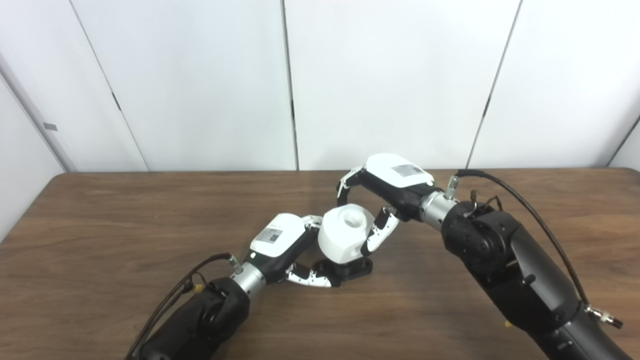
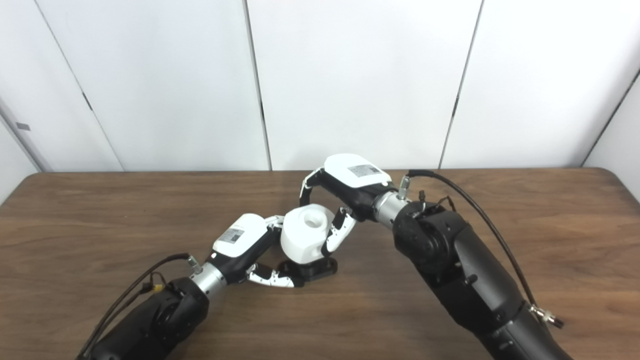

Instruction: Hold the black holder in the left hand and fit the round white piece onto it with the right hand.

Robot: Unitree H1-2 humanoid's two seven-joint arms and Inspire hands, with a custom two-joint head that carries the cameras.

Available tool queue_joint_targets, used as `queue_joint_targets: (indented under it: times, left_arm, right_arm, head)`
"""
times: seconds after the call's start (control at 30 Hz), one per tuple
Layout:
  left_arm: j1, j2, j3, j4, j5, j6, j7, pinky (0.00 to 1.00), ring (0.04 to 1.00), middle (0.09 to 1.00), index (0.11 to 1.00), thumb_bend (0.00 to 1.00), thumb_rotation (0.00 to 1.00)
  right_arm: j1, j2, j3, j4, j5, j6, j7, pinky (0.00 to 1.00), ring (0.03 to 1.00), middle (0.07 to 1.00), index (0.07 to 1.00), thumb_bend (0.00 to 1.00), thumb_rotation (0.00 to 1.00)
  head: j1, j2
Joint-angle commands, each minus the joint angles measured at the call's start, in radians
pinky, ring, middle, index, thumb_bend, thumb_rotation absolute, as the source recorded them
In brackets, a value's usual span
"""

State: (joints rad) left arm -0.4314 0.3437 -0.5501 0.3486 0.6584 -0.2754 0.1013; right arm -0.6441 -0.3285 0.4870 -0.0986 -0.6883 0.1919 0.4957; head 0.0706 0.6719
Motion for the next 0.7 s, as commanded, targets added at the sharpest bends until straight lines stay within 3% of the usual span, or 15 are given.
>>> queue_joint_targets:
  times: [0.0,0.23,0.27,0.3,0.37,0.67]
  left_arm:
    - [0.016,-0.018,-0.058,0.028,0.045,0.020,-0.126,0.66,0.830,0.800,0.492,0.52,0.08]
    - [0.018,-0.025,-0.045,0.035,0.010,0.035,-0.143,0.64,0.822,0.785,0.493,0.52,0.08]
    - [0.019,-0.027,-0.039,0.033,-0.005,0.047,-0.155,0.64,0.825,0.788,0.547,0.80,0.18]
    - [0.021,-0.030,-0.034,0.031,-0.015,0.061,-0.167,0.64,0.824,0.788,0.567,0.90,0.21]
    - [0.022,-0.032,-0.027,0.033,-0.026,0.072,-0.177,0.64,0.822,0.787,0.587,0.98,0.24]
    - [0.024,-0.039,-0.009,0.035,-0.041,0.089,-0.198,0.66,0.833,0.801,0.593,1.00,0.25]
  right_arm:
    - [0.031,0.037,0.081,0.017,0.015,-0.043,0.072,0.87,0.860,0.769,0.483,0.52,0.14]
    - [0.030,0.042,0.094,0.012,0.015,-0.034,0.076,0.87,0.869,0.772,0.483,0.52,0.14]
    - [0.030,0.042,0.094,0.012,0.015,-0.033,0.077,0.88,0.869,0.774,0.483,0.52,0.14]
    - [0.029,0.042,0.094,0.013,0.016,-0.033,0.076,0.88,0.869,0.774,0.483,0.52,0.14]
    - [0.028,0.041,0.094,0.013,0.015,-0.035,0.075,0.88,0.869,0.774,0.483,0.52,0.14]
    - [0.025,0.030,0.094,0.015,0.021,-0.043,0.070,0.88,0.861,0.768,0.483,0.52,0.14]
  head:
    - [0.001,0.002]
    - [0.002,0.003]
    - [0.002,0.006]
    - [0.002,0.007]
    - [0.003,0.008]
    - [0.004,0.010]
